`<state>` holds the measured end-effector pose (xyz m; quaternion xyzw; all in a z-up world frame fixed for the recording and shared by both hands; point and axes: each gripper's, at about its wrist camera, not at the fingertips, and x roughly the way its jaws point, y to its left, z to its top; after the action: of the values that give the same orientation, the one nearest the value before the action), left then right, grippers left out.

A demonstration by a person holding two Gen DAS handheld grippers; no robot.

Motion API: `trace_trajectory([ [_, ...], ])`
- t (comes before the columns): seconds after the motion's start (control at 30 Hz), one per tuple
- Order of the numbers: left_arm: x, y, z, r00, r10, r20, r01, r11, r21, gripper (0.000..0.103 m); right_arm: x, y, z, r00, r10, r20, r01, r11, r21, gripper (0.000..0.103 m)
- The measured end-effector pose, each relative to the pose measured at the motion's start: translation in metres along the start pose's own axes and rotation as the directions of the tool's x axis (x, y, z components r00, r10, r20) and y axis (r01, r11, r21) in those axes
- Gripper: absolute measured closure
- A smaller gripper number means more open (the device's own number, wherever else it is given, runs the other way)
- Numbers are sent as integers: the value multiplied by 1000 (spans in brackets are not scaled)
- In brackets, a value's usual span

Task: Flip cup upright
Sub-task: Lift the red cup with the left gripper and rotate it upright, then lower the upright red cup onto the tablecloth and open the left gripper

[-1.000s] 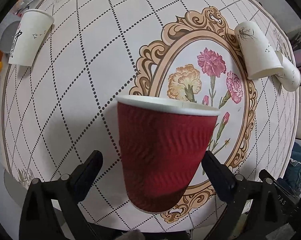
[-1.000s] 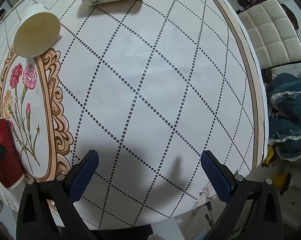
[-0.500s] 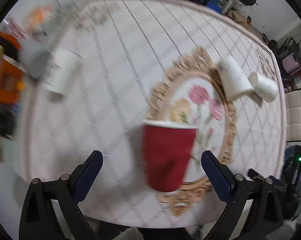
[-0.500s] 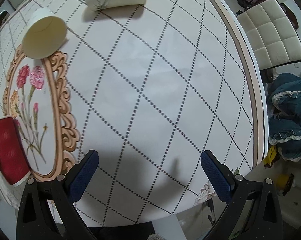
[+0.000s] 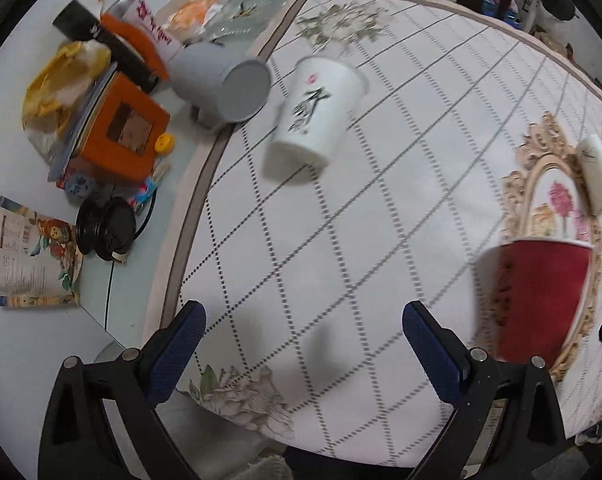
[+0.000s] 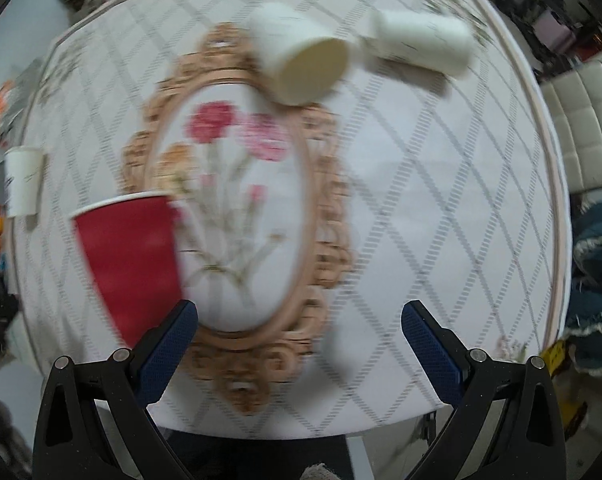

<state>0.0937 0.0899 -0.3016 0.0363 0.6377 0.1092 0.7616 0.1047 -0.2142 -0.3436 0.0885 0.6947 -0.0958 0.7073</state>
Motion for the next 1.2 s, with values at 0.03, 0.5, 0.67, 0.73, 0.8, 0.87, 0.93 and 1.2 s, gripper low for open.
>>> trace_trajectory([
  [0.03,6,2,-1,1000,1,-3,-1,1000,3,3,-1,15,1,1000,9,2,-9,1000,-16,0],
  [0.5,30,13,-1,999,-43,-13,44,998,47,3,18,117,25,999,4,-32,-9,988,-153,7],
  [0.67,29,14,0,999,-52,-10,52,997,59,3,28,135,29,997,16,-74,-27,988,-151,28],
  [0.73,29,15,0,999,-52,-7,52,997,65,3,32,143,31,997,11,-79,-23,988,-151,28],
  [0.8,29,15,0,998,-56,-8,56,996,71,3,32,150,30,997,0,-74,-12,988,-156,28],
  [0.87,30,16,0,998,-56,-11,56,996,74,3,32,156,29,998,-2,-70,-9,988,-156,28],
  [0.93,31,17,-2,998,-55,-16,56,995,77,3,32,158,28,998,0,-69,-11,988,-155,28],
  [1.2,35,17,-7,994,-69,-79,76,994,79,3,15,136,23,999,47,-23,-49,991,-124,30],
])
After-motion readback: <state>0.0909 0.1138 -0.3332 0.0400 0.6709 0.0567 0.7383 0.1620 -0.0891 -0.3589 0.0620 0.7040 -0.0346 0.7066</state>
